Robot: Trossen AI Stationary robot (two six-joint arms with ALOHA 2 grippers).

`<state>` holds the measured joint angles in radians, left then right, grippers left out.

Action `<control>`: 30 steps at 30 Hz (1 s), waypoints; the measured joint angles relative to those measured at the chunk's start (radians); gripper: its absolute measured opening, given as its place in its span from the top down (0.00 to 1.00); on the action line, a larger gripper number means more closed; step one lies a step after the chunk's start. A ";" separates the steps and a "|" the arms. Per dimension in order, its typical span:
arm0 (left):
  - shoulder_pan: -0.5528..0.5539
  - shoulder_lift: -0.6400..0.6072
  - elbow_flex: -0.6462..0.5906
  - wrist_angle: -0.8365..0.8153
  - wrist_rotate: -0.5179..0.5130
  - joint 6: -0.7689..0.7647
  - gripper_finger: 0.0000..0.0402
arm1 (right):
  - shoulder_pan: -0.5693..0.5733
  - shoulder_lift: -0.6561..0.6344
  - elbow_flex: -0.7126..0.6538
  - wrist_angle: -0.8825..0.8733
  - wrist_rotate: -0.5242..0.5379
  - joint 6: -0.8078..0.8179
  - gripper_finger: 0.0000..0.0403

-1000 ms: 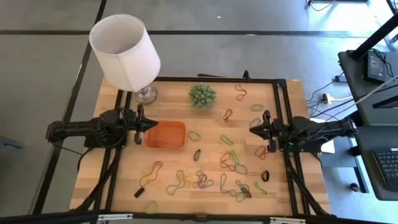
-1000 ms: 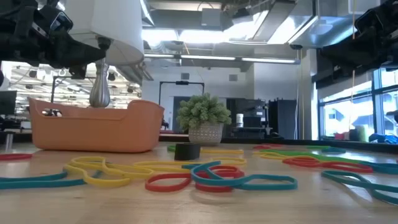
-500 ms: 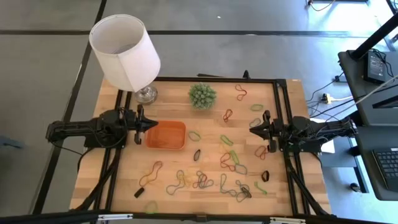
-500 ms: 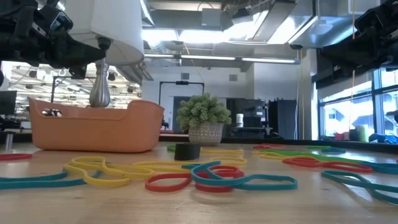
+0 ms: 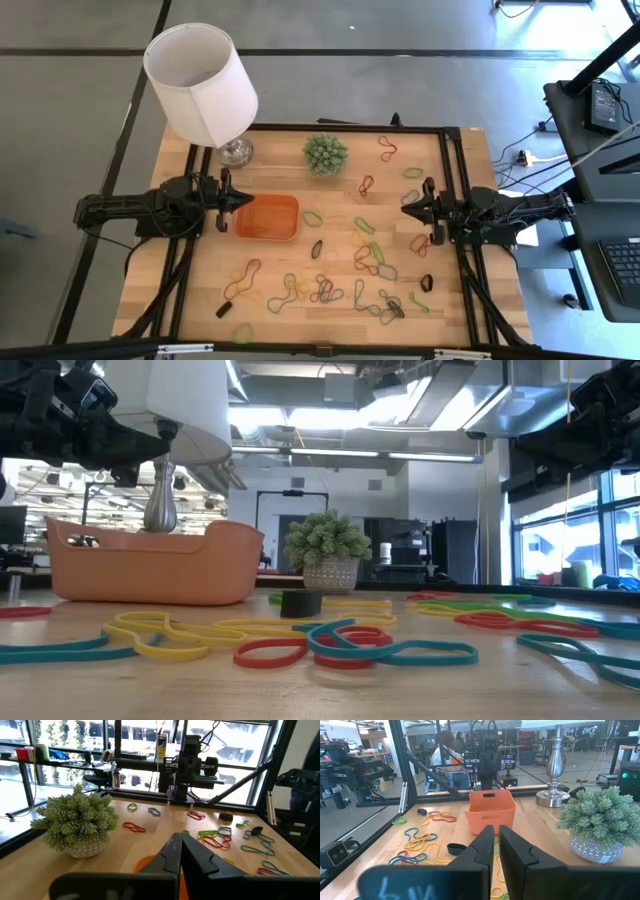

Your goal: Pick and place rubber bands into bin

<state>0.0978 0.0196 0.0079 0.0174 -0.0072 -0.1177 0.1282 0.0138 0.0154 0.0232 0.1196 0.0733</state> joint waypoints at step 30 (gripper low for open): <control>0.000 0.000 0.000 0.000 0.000 0.000 0.99 | 0.000 0.000 0.000 0.002 -0.044 -0.001 0.99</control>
<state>0.0982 0.0196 0.0081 0.0174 -0.0074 -0.1174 0.1283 0.0139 0.0151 0.0254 0.0758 0.0721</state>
